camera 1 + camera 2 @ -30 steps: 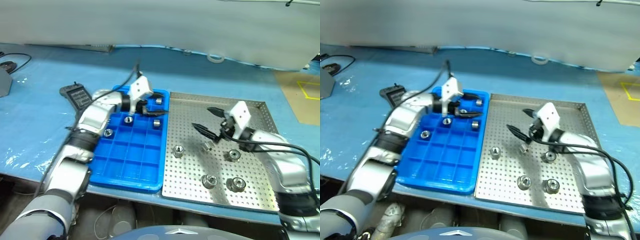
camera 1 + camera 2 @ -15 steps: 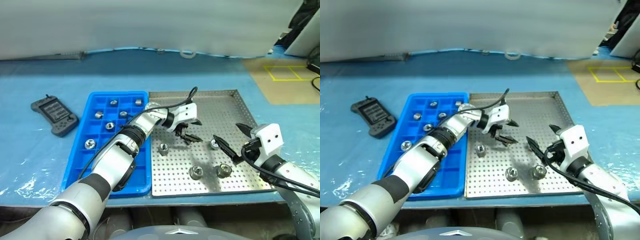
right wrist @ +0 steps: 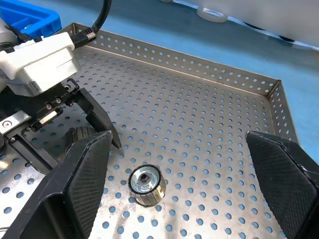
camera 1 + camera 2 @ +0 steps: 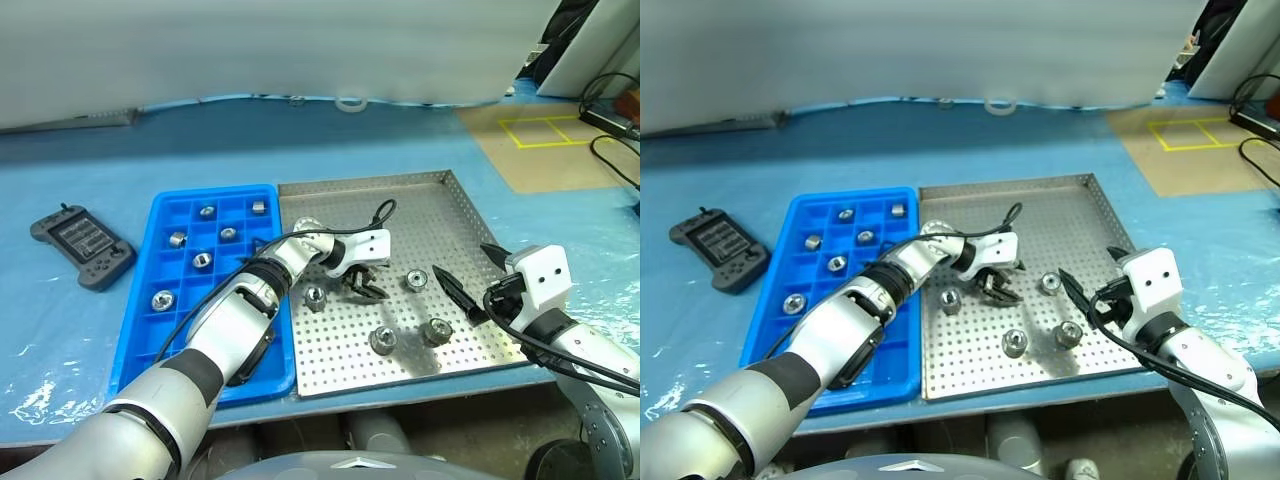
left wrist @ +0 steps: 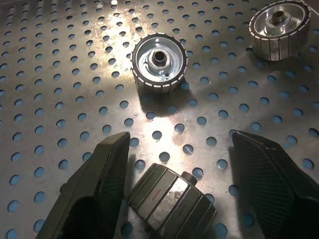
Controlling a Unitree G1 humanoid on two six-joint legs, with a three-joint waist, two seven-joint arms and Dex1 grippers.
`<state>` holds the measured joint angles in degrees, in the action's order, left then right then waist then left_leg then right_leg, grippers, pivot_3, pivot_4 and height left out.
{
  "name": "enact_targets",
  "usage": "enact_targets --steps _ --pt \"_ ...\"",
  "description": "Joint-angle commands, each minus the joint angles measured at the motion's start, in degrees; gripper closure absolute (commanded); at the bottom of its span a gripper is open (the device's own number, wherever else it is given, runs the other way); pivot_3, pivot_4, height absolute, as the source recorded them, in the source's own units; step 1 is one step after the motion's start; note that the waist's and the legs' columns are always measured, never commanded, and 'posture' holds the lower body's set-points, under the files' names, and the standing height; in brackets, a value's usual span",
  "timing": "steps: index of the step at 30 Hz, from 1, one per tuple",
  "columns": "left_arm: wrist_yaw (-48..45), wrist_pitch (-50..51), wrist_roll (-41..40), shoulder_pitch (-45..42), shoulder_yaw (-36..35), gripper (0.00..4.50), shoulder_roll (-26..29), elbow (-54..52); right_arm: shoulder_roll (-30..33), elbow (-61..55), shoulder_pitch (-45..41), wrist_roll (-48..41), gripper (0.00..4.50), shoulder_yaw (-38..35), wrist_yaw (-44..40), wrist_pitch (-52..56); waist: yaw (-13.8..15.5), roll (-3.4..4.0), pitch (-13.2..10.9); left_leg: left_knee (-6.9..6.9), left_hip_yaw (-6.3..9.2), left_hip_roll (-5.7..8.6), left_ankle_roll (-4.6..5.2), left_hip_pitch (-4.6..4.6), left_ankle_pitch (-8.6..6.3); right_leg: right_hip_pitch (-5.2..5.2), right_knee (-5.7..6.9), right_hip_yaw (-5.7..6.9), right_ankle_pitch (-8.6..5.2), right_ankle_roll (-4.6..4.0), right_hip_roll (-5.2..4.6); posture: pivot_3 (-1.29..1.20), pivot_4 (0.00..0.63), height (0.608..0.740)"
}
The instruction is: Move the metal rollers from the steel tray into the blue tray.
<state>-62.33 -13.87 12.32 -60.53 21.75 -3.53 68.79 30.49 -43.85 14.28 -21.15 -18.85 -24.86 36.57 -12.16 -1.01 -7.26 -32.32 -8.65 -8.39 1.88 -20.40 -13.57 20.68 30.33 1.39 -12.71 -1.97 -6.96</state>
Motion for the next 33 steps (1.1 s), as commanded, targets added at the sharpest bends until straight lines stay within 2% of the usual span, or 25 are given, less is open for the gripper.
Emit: enact_targets --steps 1,4,7,10,11,15,19,24,28,33 --pt "0.5 -0.21 0.31 -0.25 -0.63 1.08 0.32 -0.35 0.72 -0.54 -1.06 0.59 0.0 0.35 0.4 -0.71 -0.27 0.01 0.0 0.0 0.0 0.06 0.01 0.0 -0.01 0.0 0.0 0.03 0.0 0.0 -0.1 -0.57 0.15 0.74" --pt "1.28 0.41 0.49 -0.28 -0.95 1.08 0.99 0.17 0.87 -0.07 -1.63 0.86 0.0 1.08 0.38 -0.8 -1.09 0.03 0.0 -0.03 0.05 0.14 0.07 -0.09 -0.04 -0.05 -0.1 0.04 0.0 0.0 -0.16 -0.56 0.15 0.74" --pt "1.11 0.0 0.52 -0.07 -0.96 1.69 1.64 0.41 1.08 0.62 -2.25 1.0 0.0 1.28 0.17 -1.0 -1.43 0.11 0.03 -0.04 0.08 0.14 0.15 -0.31 -0.08 -0.05 -0.34 0.1 0.0 0.0 -0.16 -0.55 0.15 0.74" --pt "1.14 0.38 0.55 0.18 -0.94 2.59 1.86 0.24 1.11 1.13 -2.88 0.9 0.0 1.46 -0.11 -1.3 -1.37 0.16 0.06 -0.13 0.08 0.14 0.31 -0.39 -0.16 -0.03 -0.41 0.15 0.05 -0.05 -0.19 -0.54 0.15 0.74" --pt "1.93 0.46 0.77 0.24 -0.87 2.64 1.87 0.19 1.02 1.28 -3.23 0.72 0.0 1.56 -0.23 -1.39 -1.31 0.16 0.06 -0.18 0.09 0.15 0.36 -0.37 -0.18 -0.03 -0.4 0.18 0.05 -0.06 -0.21 -0.54 0.15 0.74" --pt "-2.36 1.58 -2.21 0.54 -3.18 2.64 1.62 -0.68 1.0 1.8 -5.89 0.2 0.0 2.57 -0.4 -1.32 -1.3 0.19 0.05 -0.38 0.09 0.15 0.49 -0.43 -0.26 -0.02 -0.38 0.2 0.09 -0.12 -0.25 -0.53 0.15 0.74" --pt "-0.59 1.91 -3.13 -0.03 -5.2 2.64 1.88 -1.47 0.89 1.99 -7.3 -0.72 0.0 2.78 -1.07 -1.24 -1.19 0.25 0.01 -0.47 0.09 0.15 0.5 -0.44 -0.26 -0.04 -0.38 0.19 0.17 -0.25 -0.25 -0.52 0.15 0.74" --pt "-12.52 6.52 -13.98 0.0 -12.2 2.64 3.19 -12.34 1.1 1.88 -8.47 -4.61 0.0 2.82 -3.78 -1.15 -0.96 0.29 -0.03 -0.54 0.09 0.16 0.52 -0.54 -0.25 0.03 -0.4 0.18 0.27 -0.42 -0.26 -0.44 0.15 0.74" --pt "-16.73 10.9 -17.51 3.17 -13.77 2.64 9.5 -23.55 3.67 6.32 -13.01 -4.52 0.0 5.79 -8.21 -2.51 -0.9 0.28 -0.04 -0.52 0.06 0.13 0.53 -0.53 -0.24 0.07 -0.29 0.17 0.29 -0.45 -0.26 -0.38 0.15 0.74" --pt "-15.21 20.97 -20.92 10.3 -16.08 2.64 19.09 -40.61 4.5 14.04 -23.32 -4.92 0.0 12.48 -14.8 -4.49 0.18 0.3 -0.09 -0.42 0.05 0.07 0.32 -0.45 -0.11 0.08 0.12 0.17 0.28 -0.46 -0.23 -0.24 0.15 0.74"
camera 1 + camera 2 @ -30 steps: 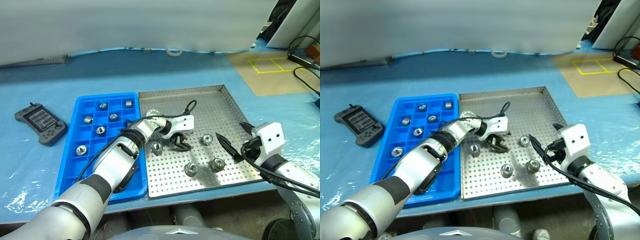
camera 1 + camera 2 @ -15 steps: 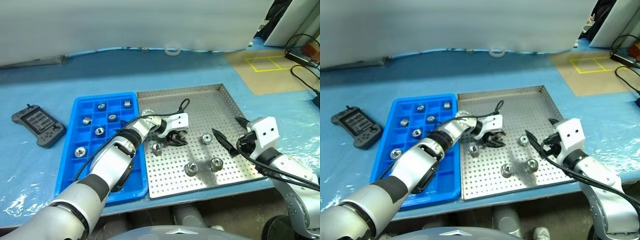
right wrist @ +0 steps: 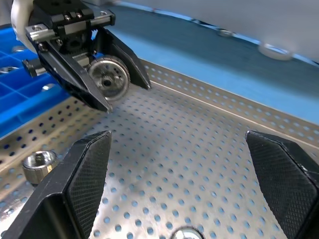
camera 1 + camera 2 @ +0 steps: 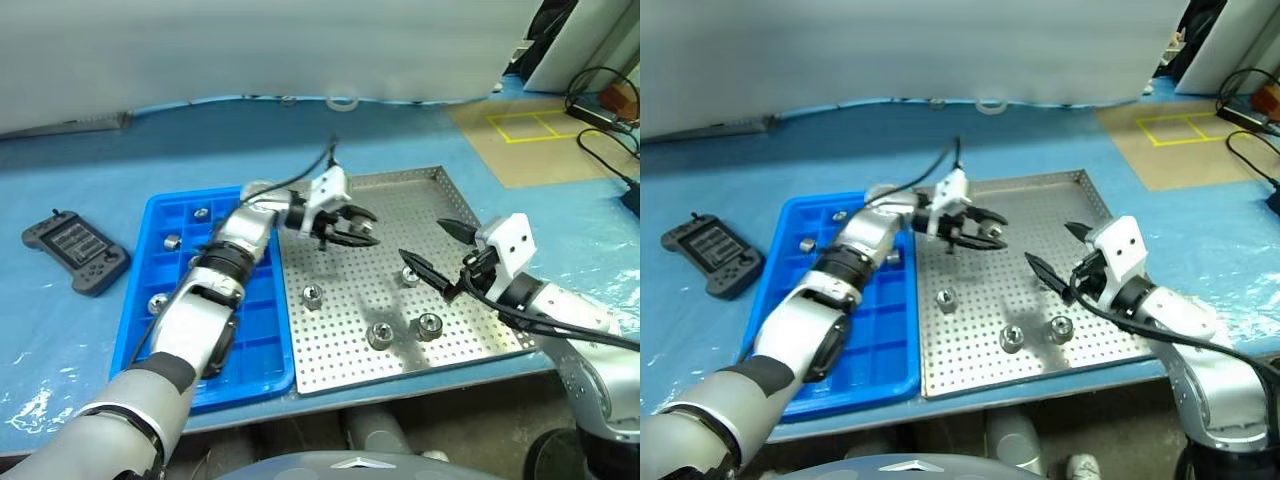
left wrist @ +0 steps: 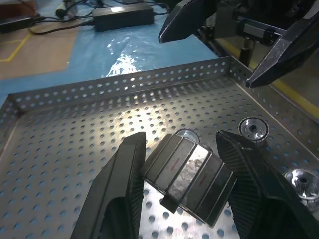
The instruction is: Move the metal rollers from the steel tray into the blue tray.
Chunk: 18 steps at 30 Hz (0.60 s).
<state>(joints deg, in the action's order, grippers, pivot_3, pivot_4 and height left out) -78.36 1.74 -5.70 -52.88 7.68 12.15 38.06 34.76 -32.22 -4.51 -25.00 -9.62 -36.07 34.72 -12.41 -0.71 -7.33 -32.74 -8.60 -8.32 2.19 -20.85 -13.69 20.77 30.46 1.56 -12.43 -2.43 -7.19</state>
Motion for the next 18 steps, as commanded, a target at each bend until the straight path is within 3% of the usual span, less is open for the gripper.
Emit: enact_targets --steps 1,5,10,14,18 --pt "2.12 8.52 -3.79 4.96 -2.72 2.64 5.2 -14.45 -0.67 4.43 -6.93 -1.02 0.0 5.31 -4.84 -2.94 1.2 -0.03 -0.06 -0.01 0.0 -0.01 -0.06 0.01 0.04 0.05 0.12 0.0 0.0 0.0 0.0 -0.18 0.15 0.74" --pt "6.6 17.13 -6.65 12.41 -4.33 2.64 9.71 -28.85 -2.91 9.28 -12.42 -0.5 0.0 11.14 -8.61 -4.16 6.08 -0.06 -0.12 0.04 0.07 -0.12 -0.21 0.12 0.21 0.27 0.3 0.06 -0.01 -0.02 0.04 -0.04 0.15 0.74" --pt "14.23 28.87 -14.96 27.86 -11.85 2.64 14.94 -53.37 -6.25 17.92 -18.21 -0.21 0.0 16.96 -14.48 -5.58 12.44 -0.12 -0.16 0.19 0.02 -0.11 -0.24 0.05 0.24 0.39 0.44 0.09 0.04 -0.16 0.08 0.11 0.15 0.74" --pt "19.74 30.49 -15.27 37.63 -15.33 2.64 18.09 -59.69 -6.73 23.17 -21.22 1.77 0.0 19.83 -18.13 -8.23 16.32 -0.18 -0.18 0.31 0.09 0.13 -0.43 -0.03 0.35 0.38 0.44 0.07 -0.14 -0.46 0.06 0.19 0.15 0.74" --pt "23.28 29.91 -15.84 46.69 -17.07 2.64 18.97 -61.9 -6.68 26.66 -23.47 3.06 0.0 21.04 -21.03 -10.1 18.08 -0.31 -0.24 0.26 0.11 0.25 -0.43 0.03 0.35 0.33 0.41 -0.01 -0.15 -0.47 0.02 0.23 0.15 0.74"
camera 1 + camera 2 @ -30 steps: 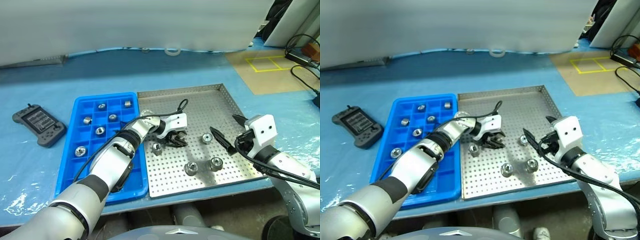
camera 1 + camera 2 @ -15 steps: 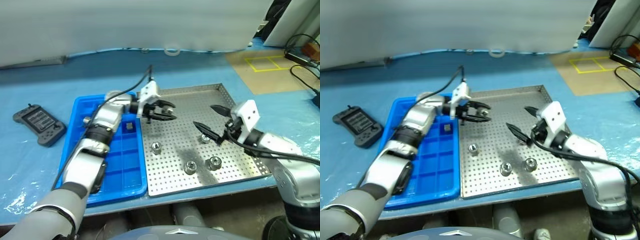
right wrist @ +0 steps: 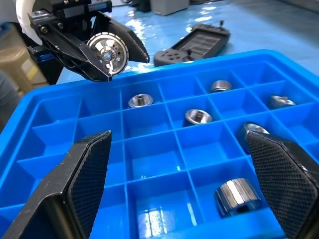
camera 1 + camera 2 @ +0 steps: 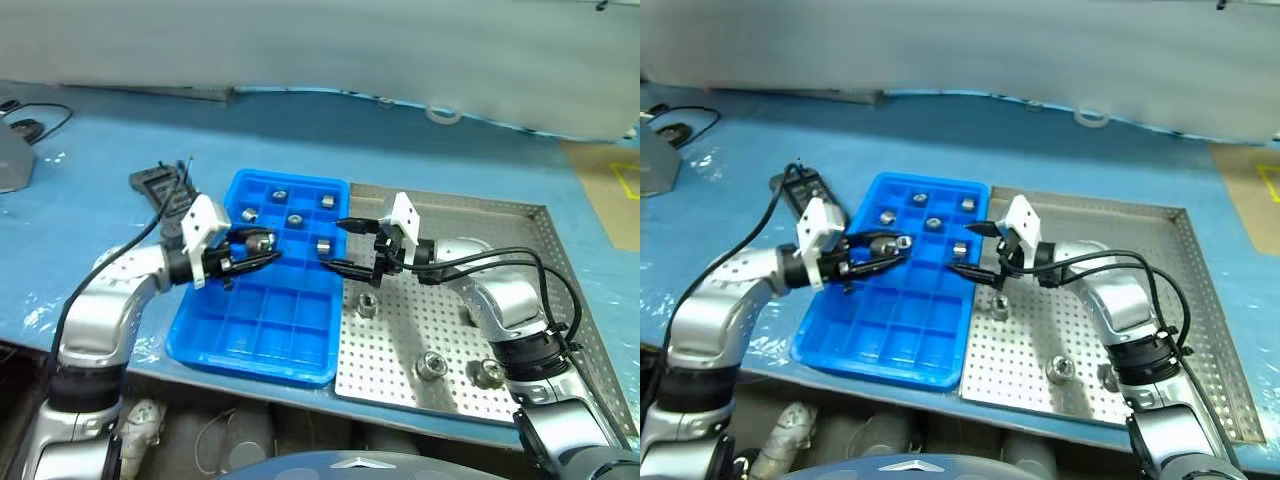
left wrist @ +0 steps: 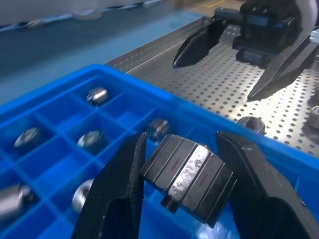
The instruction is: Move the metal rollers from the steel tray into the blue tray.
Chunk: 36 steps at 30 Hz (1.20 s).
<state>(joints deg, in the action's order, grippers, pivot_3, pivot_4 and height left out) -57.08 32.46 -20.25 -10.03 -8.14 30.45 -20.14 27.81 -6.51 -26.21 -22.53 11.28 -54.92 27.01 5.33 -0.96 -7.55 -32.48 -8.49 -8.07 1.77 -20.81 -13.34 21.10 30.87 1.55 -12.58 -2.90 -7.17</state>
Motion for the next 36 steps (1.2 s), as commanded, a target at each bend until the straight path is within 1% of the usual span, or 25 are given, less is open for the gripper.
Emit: enact_targets --steps 1,4,7,11,14,17,21,24,28,36 --pt "1.88 -1.1 -1.56 6.11 -1.11 2.64 1.11 -4.61 0.33 1.75 -2.25 1.08 0.0 0.35 -2.61 -2.98 0.51 -0.12 -0.05 0.02 0.01 0.0 -0.04 0.07 0.02 -0.05 -0.02 -0.01 0.0 0.01 0.0 0.24 0.15 0.74" --pt "2.39 -2.97 -1.13 12.86 -1.73 2.64 2.1 -4.85 -0.02 3.99 -3.51 2.98 0.0 0.69 -2.8 -5.33 0.64 -0.28 -0.15 0.21 0.01 -0.05 -0.14 0.25 0.07 -0.09 -0.09 -0.02 -0.01 0.04 0.02 0.24 0.15 0.74" --pt "3.31 -5.79 -0.25 16.42 -2.38 2.64 2.62 -1.97 -0.76 5.11 -3.47 4.15 0.0 0.7 -2.47 -7.06 0.94 -0.34 -0.26 0.41 0.01 -0.22 -0.42 0.44 0.12 -0.1 -0.01 0.0 -0.01 0.07 0.12 0.24 0.15 0.74" --pt "4.77 -9.37 0.02 17.35 -3.55 2.64 2.95 2.0 -1.47 5.12 -2.15 4.92 0.0 0.65 -2.29 -8.13 1.27 -0.43 -0.28 1.47 -0.02 -0.26 -0.97 1.07 0.67 -0.19 -0.01 -0.06 0.0 0.15 0.24 0.23 0.15 0.74" --pt "3.83 -10.1 -1.48 19.11 -4.63 2.64 4.1 1.45 -1.63 5.14 -1.35 5.44 0.0 0.61 -2.11 -8.85 1.58 -0.47 -0.25 1.6 -0.03 -0.8 -1.27 1.21 0.85 -0.2 0.0 -0.09 0.03 0.25 0.79 0.23 0.15 0.74" --pt "2.83 -10.33 -4.57 20.71 -8.0 2.64 5.3 1.8 -1.74 4.96 -0.89 5.71 0.0 0.3 -1.86 -9.11 1.42 -0.51 -0.23 1.9 -0.08 -1.21 -1.64 1.34 1.06 -0.09 0.0 -0.07 0.05 0.28 1.17 0.22 0.15 0.74" --pt "0.14 -10.52 -7.32 21.97 -11.95 2.64 8.88 2.83 -1.72 5.03 -0.35 6.31 0.0 0.0 -1.41 -9.5 1.47 -0.59 -0.2 2.24 -0.09 -1.82 -2.22 1.52 1.28 -0.05 -0.02 -0.07 0.05 0.3 1.85 0.21 0.15 0.74" --pt "-1.01 -10.07 -8.82 22.73 -13.75 2.64 11.11 1.75 -1.64 5.17 0.17 6.82 0.0 0.06 -1.32 -9.84 1.75 -0.59 -0.21 2.43 -0.09 -1.98 -2.46 1.71 1.38 -0.09 0.0 -0.06 0.03 0.32 2.04 0.21 0.15 0.74" --pt "-2.02 -11.33 -7.87 24.45 -12.52 2.64 12.88 0.57 -1.8 5.34 0.24 7.12 0.0 0.04 -1.05 -10.08 1.77 -0.61 -0.21 2.41 -0.11 -1.89 -2.45 1.71 1.37 -0.1 -0.01 -0.17 0.03 0.31 2.01 0.22 0.15 0.74" --pt "0.61 -9.35 -7.14 23.61 -8.88 2.64 12.57 -0.74 -2.1 5.55 0.38 7.74 0.0 -0.11 -0.77 -10.42 1.86 -0.66 -0.21 2.38 -0.11 -1.85 -2.47 1.7 1.39 -0.09 0.04 -0.19 0.04 0.31 1.99 0.21 0.15 0.74"
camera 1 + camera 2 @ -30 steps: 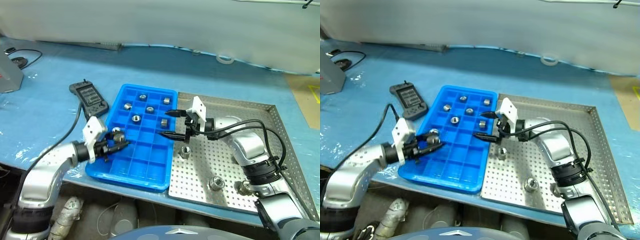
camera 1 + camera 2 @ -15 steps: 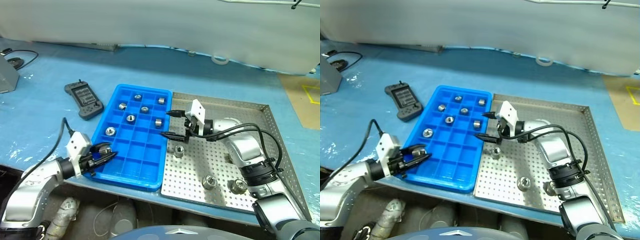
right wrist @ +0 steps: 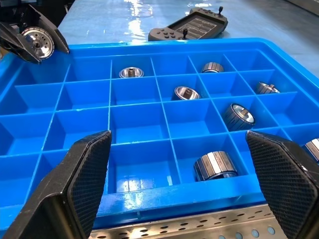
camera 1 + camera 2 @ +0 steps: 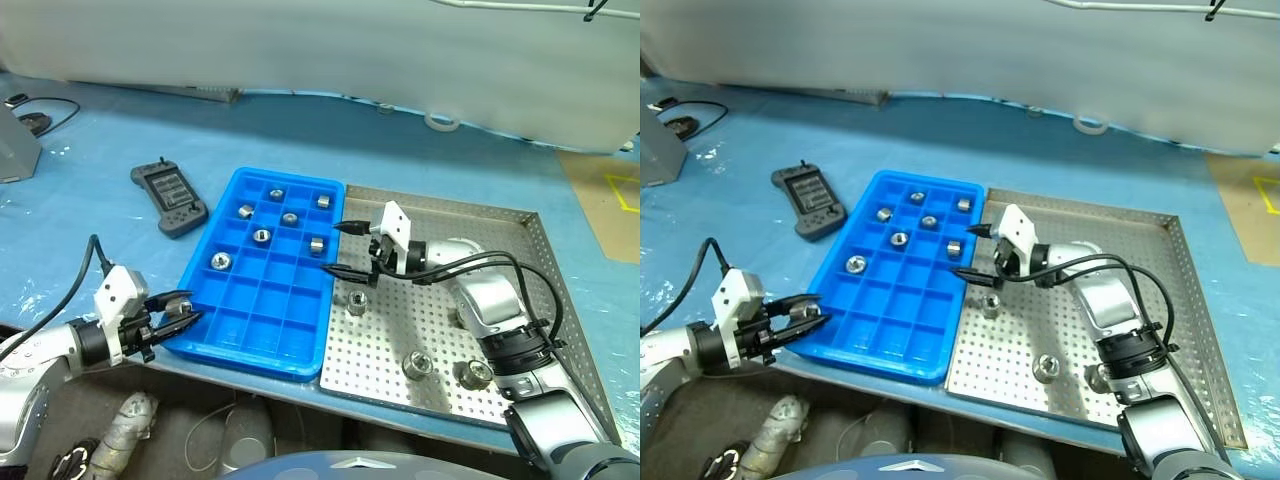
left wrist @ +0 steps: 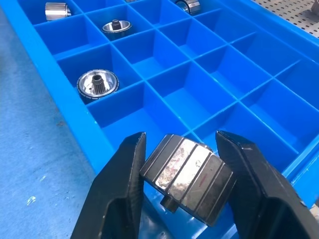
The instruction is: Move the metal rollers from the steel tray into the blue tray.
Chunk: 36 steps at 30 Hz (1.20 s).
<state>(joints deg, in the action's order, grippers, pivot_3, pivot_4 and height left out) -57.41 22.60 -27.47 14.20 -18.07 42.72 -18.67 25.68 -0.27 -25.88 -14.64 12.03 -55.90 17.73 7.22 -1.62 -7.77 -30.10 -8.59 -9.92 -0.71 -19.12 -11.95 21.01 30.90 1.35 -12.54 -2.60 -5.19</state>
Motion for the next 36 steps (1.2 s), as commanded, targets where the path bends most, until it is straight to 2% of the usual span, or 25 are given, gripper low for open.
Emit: enact_targets --steps 1,8,15,20,23,26,30,36 --pt "1.39 1.1 -0.04 -0.86 1.2 2.29 0.34 -1.93 -0.01 -0.74 0.09 -0.12 0.0 -0.91 0.29 -1.13 -0.07 0.0 0.0 0.0 0.0 0.0 0.0 0.0 0.0 0.0 0.0 0.0 0.0 0.0 0.0 0.2 0.15 0.74" --pt "0.74 -0.26 0.94 -3.02 1.77 0.07 1.91 0.57 -0.13 -0.71 -0.18 0.0 0.0 -1.24 0.9 -1.11 -0.11 -0.05 0.03 0.0 0.0 -0.01 -0.08 0.11 0.05 -0.08 0.02 0.0 0.0 0.0 0.01 0.19 0.15 0.74" --pt "1.26 3.43 -4.05 -14.08 1.78 0.07 2.08 0.47 2.07 -2.49 1.47 -1.85 0.0 -4.69 1.71 0.85 0.37 -0.12 0.07 -0.1 -0.01 0.07 -0.09 0.13 0.05 -0.17 0.1 -0.02 0.01 -0.01 0.0 0.16 0.15 0.74" --pt "1.22 5.11 -4.04 -26.48 8.18 0.07 -0.35 3.62 3.84 -4.0 2.02 -3.64 0.0 -9.5 3.75 3.12 -0.14 -0.15 0.1 -0.24 -0.01 0.14 -0.25 0.14 0.16 -0.15 0.32 -0.11 0.02 -0.02 -0.03 0.11 0.15 0.74" --pt "-0.65 4.5 -2.13 -37.31 16.99 0.07 -6.26 9.06 5.48 -5.93 3.14 -4.05 0.0 -13.24 6.26 4.5 0.02 -0.14 0.12 -0.3 -0.1 0.15 -0.29 0.11 0.19 -0.09 0.48 -0.12 0.02 -0.02 -0.03 0.04 0.15 0.74" --pt "-2.12 2.95 1.13 -44.41 23.38 0.07 -11.66 15.65 6.68 -8.2 4.79 -4.35 0.0 -15.69 8.17 5.77 -0.48 -0.32 0.27 -0.51 -0.16 0.14 -0.27 0.03 0.19 -0.05 0.62 -0.14 0.02 -0.02 -0.03 -0.02 0.15 0.74" --pt "-5.96 -6.91 8.75 -55.03 32.72 0.07 -22.9 32.5 9.66 -11.03 7.99 -3.05 0.0 -21.95 13.15 5.2 -2.03 -0.31 0.28 -0.56 -0.32 0.19 -0.22 -0.05 0.17 -0.06 0.58 -0.21 0.02 -0.02 -0.04 -0.14 0.15 0.74" --pt "-8.55 -16.95 13.07 -66.65 34.68 0.07 -38.22 57.18 9.28 -20.31 16.19 -3.92 0.0 -30.76 21.64 7.58 -5.37 -0.28 0.34 -0.73 -0.3 0.16 0.25 -0.15 0.14 -0.07 0.39 -0.31 0.17 0.21 -0.05 -0.36 0.15 0.74"
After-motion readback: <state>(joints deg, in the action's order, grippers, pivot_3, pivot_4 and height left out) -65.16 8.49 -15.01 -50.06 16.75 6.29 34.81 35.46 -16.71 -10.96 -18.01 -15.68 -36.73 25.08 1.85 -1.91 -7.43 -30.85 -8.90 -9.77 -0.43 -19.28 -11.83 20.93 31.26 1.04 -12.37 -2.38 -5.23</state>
